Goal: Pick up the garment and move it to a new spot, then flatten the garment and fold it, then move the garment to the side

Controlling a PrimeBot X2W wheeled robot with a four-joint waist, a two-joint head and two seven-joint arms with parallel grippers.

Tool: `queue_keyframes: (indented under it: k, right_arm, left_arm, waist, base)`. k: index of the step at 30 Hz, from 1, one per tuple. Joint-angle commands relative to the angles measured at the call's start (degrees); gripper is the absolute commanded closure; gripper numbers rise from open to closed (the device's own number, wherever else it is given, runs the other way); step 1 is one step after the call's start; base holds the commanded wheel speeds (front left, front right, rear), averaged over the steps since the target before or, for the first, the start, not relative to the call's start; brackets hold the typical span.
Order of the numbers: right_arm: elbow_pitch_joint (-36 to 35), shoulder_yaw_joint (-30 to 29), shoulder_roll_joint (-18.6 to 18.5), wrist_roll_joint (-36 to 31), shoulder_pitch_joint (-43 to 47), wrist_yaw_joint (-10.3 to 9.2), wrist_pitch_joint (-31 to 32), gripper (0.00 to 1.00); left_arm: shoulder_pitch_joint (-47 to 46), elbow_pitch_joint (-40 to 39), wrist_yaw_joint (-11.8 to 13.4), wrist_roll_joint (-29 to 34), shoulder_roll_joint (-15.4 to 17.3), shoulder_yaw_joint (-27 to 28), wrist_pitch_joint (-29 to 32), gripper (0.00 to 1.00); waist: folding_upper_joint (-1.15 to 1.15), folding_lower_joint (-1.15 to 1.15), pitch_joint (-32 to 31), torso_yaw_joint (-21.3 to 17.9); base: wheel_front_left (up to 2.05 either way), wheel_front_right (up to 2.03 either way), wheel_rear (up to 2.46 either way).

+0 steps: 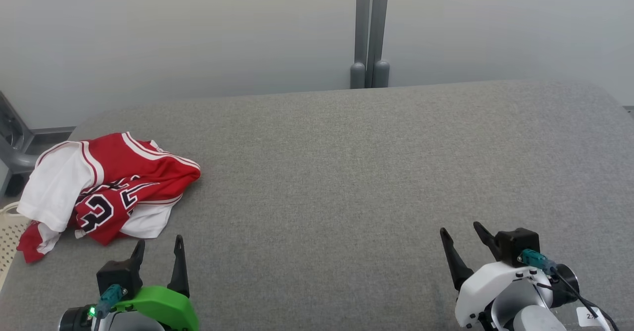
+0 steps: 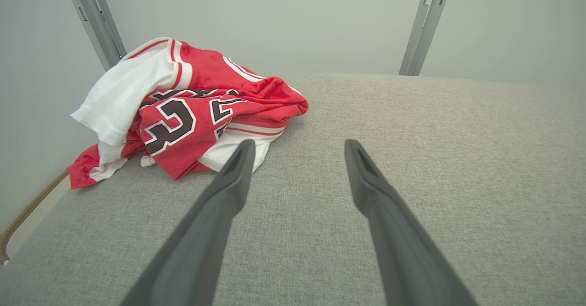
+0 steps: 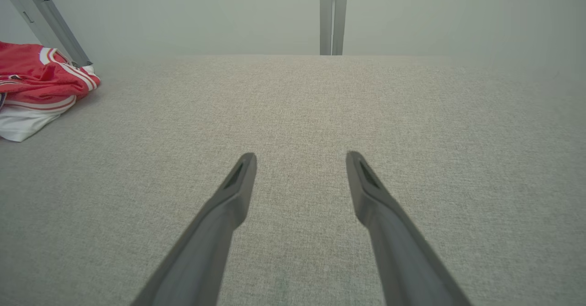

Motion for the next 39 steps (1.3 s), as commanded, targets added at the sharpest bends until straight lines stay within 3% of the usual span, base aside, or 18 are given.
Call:
queue_keyframes:
  k: [1,20,33,39]
  right_arm:
    - [0.06,0.20,-0.25,-1.54,-0.88,0.02,-0.03,0.00]
    - [1.24,1.24,-0.30,-9.45,-1.46,0.01,-1.09,0.00]
    - [1.03,1.36,-0.29,-8.82,-1.09,0.01,-1.31,0.00]
    - [0.85,1.80,-0.27,-6.76,-0.14,0.01,-2.77,0.00]
  left_arm:
    - [0.43,-0.41,0.56,1.32,0.59,-0.33,-0.48,0.00]
    - [1.67,-1.85,2.74,6.99,1.67,-2.88,-1.22,0.00]
    - [1.93,-2.26,3.34,5.25,1.39,-2.90,-0.64,0.00]
    - [2.46,-2.48,2.72,2.84,1.20,-1.63,-0.67,0.00]
  waist:
    - [0.00,0.00,-0.09,0.00]
    - [0.00,0.00,-0.99,-0.11]
    - [0.00,0.00,-0.99,0.40]
    - [0.00,0.00,-1.07,3.76]
  base:
    - [0.00,0.00,0.00]
    - [0.00,0.00,0.00]
    - [0.00,0.00,0.00]
    - [0.00,0.00,0.00]
